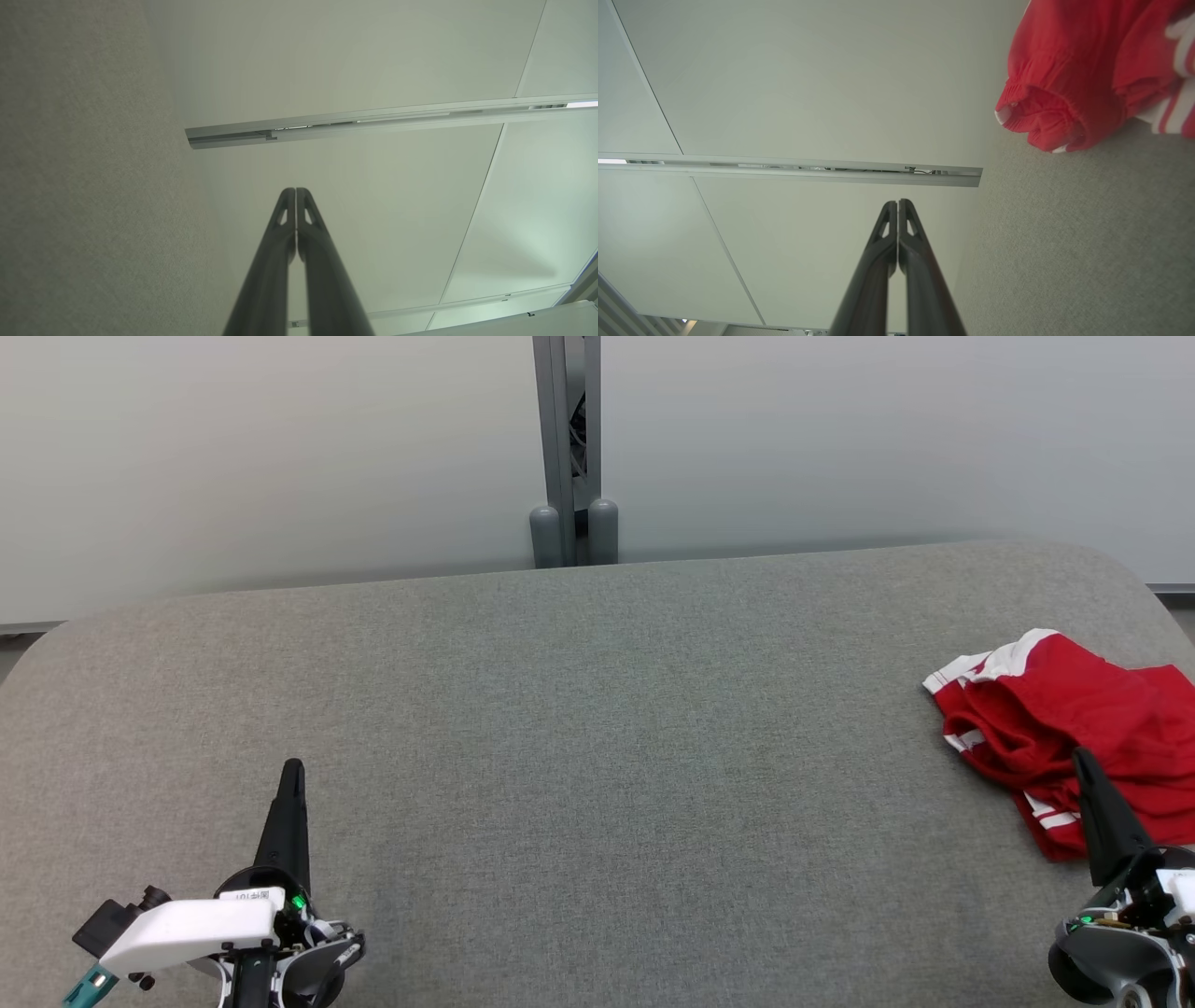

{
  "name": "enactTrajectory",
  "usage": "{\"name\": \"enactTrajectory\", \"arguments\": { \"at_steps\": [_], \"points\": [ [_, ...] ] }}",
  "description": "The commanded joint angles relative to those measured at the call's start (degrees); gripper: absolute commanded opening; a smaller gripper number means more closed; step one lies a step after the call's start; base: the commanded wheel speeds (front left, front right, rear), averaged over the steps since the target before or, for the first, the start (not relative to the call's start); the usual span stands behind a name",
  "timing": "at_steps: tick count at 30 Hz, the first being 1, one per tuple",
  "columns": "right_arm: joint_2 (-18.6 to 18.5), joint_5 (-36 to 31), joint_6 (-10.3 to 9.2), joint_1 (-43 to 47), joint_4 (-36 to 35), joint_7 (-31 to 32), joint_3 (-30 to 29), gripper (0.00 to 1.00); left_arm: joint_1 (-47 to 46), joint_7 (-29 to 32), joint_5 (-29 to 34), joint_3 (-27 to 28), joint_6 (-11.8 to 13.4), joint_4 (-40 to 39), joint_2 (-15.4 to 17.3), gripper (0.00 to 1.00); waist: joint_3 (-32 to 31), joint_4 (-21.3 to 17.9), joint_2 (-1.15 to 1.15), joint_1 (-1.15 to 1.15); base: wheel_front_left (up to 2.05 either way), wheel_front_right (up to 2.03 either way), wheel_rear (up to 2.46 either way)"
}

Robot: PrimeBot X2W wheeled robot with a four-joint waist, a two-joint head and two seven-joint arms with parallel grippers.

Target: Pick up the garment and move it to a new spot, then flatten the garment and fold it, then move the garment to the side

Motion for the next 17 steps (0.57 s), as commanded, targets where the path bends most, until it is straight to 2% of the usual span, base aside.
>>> {"name": "enactTrajectory", "arguments": {
  "at_steps": [1,17],
  "points": [
    [-0.57,0.34,0.0,-0.4,0.24,0.09,-0.23,0.0,-0.88,-0.05,-0.06,0.14,-0.28,-0.07,0.08,0.0,0.0,0.0,0.0,0.0,0.0,0.0,0.0],
    [-0.57,0.35,0.0,-0.4,0.24,0.08,-0.23,0.0,-0.88,-0.06,-0.07,0.13,-0.28,-0.08,0.08,0.0,0.0,0.0,0.0,0.0,0.0,0.0,0.0]
  ]
}}
